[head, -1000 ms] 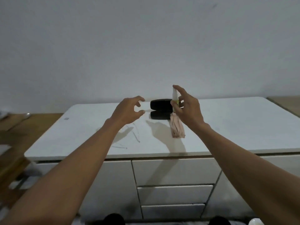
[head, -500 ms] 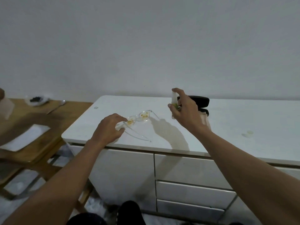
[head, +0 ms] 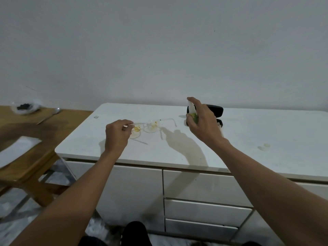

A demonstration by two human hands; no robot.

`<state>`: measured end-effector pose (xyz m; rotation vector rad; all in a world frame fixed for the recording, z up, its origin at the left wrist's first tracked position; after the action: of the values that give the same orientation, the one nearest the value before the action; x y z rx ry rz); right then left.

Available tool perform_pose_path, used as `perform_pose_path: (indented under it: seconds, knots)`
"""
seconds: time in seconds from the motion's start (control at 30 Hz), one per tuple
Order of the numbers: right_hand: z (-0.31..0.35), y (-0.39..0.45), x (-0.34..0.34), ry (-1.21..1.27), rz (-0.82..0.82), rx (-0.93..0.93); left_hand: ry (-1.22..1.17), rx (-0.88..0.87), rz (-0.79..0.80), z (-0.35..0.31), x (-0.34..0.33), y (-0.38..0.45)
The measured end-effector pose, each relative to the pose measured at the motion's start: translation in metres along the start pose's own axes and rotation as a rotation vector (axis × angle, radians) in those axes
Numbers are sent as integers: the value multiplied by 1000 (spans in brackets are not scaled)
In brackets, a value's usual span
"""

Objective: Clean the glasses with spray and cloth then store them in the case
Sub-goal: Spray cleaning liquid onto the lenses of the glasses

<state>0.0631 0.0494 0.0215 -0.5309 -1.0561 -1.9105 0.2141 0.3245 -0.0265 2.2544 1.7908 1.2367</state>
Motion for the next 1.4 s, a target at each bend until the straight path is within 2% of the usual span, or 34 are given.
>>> perform_pose_path:
  seconds: [0.13,0.37,0.6,0.87,1.1,1.4]
  knots:
    - [-7,-3,-4,46,23,-36,-202,160,-45,1,-1,11]
    - [-14,-10,-14,5,89,-86,-404,216,-136,-7,1,22]
    - [3,-5,-31,86,134,27,-559,295,-168,-3,2,28]
    - [31,7,-44,114,122,55,-561,313,-122,3,3,35]
    - [51,15,-52,29,137,108,-606,292,-126,-2,6,36]
    - [64,27,-47,-45,21,133,-691,245,-169,-16,12,46]
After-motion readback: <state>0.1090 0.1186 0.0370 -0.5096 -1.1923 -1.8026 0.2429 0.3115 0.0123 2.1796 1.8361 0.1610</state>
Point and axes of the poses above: each hand's wrist, its own y-axis towards the middle knuckle, its own x-axis out of the back of the hand, z = x × y, the point moved 9 cm from there along y, towards the middle knuckle, and after that the axes turned 12 degrees about z, right-handed, at the moved point
